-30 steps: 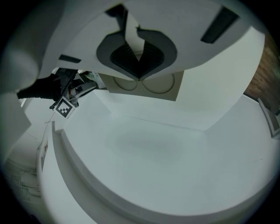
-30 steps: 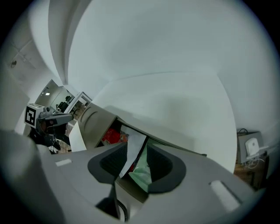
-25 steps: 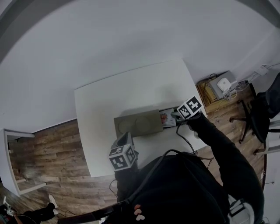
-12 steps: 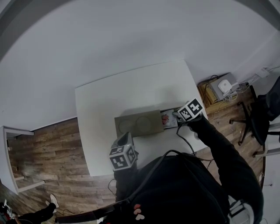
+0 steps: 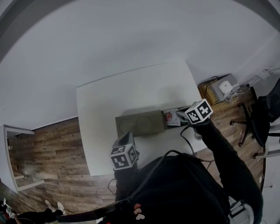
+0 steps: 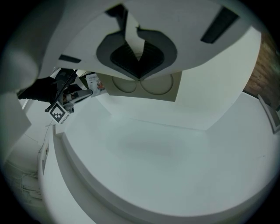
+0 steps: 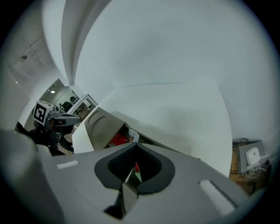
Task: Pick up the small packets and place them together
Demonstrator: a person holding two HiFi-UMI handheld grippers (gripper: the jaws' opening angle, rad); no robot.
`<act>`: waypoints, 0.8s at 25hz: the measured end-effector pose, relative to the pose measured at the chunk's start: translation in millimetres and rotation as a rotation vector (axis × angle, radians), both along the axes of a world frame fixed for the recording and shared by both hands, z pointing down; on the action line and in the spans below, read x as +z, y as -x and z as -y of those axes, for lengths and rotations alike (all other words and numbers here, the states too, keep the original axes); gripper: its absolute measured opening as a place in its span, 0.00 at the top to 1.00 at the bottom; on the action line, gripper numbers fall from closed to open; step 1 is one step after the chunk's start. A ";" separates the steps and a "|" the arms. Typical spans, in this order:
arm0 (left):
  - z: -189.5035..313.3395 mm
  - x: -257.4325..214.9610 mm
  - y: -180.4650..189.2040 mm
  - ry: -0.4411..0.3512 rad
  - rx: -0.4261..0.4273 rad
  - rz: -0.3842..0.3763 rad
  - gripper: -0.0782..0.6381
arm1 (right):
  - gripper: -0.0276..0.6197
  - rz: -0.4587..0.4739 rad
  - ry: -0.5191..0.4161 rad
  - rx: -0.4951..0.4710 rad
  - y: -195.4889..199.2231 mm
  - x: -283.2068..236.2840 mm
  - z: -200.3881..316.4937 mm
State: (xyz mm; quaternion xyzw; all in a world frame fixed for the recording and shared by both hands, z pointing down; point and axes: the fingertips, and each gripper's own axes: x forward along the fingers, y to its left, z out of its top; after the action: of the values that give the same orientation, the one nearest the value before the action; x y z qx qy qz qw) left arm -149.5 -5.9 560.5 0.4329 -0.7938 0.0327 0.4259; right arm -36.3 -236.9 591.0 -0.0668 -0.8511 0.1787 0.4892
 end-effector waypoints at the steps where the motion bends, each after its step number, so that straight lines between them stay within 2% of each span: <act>1: 0.0 -0.1 -0.2 0.000 0.000 0.000 0.89 | 0.95 0.009 -0.004 0.004 -0.9 -2.5 1.2; 11: -2.5 -1.4 -2.7 -0.004 -0.002 0.008 0.89 | 0.96 0.147 -0.054 -0.016 6.4 -56.0 -5.9; 20: -19.0 -5.0 -7.3 -0.009 -0.036 0.010 0.89 | 0.96 0.324 0.016 -0.107 50.6 -111.6 -57.0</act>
State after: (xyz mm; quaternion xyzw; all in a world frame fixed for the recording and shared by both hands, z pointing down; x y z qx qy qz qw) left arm -142.1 13.1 555.5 0.4203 -0.8036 0.0236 0.4207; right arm -86.9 -179.9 479.4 -0.1437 -0.9125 0.1461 0.3540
